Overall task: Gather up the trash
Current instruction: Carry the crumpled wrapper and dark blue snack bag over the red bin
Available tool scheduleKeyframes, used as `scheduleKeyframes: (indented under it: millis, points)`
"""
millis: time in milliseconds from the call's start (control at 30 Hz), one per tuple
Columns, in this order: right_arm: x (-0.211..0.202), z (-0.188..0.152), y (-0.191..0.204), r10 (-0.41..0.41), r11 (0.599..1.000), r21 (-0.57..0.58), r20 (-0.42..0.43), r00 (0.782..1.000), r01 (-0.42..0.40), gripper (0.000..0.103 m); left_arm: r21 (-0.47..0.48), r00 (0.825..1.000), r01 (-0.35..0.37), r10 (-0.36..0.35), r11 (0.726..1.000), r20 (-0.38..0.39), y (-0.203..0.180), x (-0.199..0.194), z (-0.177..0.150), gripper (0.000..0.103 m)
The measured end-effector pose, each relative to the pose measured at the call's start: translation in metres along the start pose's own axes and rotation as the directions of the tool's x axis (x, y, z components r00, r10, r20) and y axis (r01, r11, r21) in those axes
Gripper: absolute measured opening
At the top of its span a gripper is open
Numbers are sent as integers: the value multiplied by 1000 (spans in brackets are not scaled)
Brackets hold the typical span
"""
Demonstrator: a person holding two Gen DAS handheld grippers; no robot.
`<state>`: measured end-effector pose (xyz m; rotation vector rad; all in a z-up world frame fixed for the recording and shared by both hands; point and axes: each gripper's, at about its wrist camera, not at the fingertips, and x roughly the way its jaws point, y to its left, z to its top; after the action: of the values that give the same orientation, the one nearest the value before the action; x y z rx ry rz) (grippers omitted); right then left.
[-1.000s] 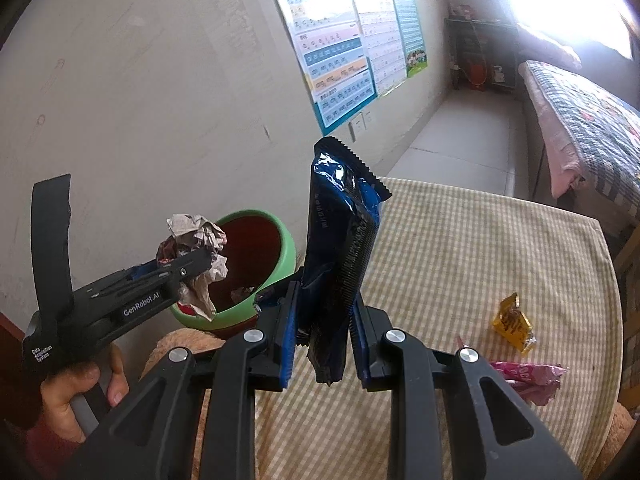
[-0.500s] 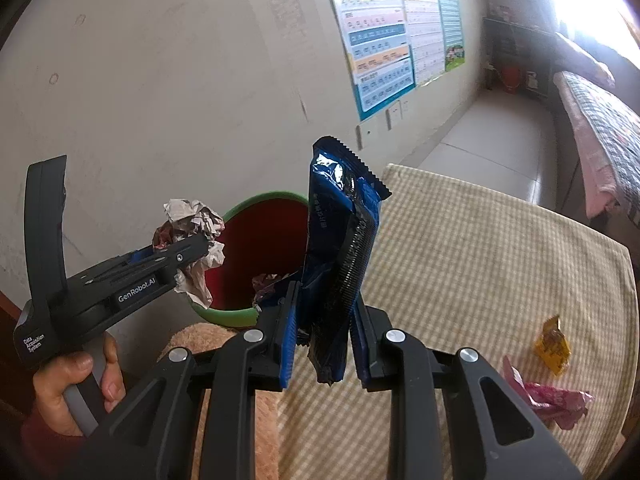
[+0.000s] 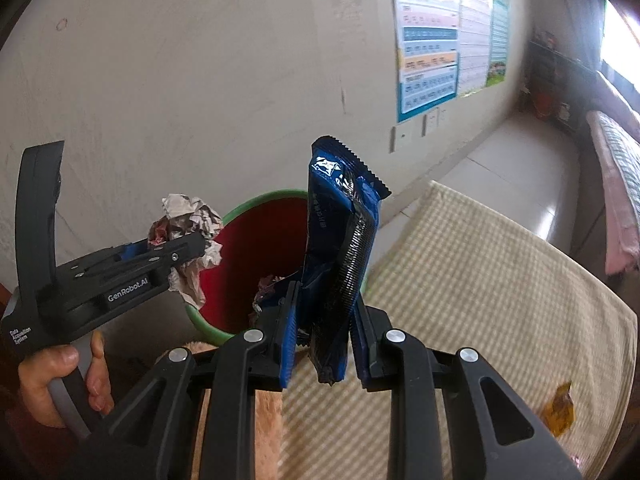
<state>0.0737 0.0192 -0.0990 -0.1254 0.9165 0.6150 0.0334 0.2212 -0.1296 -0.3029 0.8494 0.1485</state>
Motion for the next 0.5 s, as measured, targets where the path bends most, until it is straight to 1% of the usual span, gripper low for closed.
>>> scheduleKeyframes:
  millis: [133, 333, 500]
  points:
    - [22, 13, 6, 8, 1000, -24, -28, 1000, -9, 24, -22, 999, 25, -26, 999, -25, 9, 13, 6, 43]
    - [38, 23, 8, 20, 999, -36, -50, 999, -21, 24, -21, 999, 9, -10, 1000, -41, 13, 23, 5, 44]
    - [44, 23, 12, 21, 998, -51, -62, 998, -25, 25, -21, 998, -1, 0, 1000, -57, 17, 32, 5, 44]
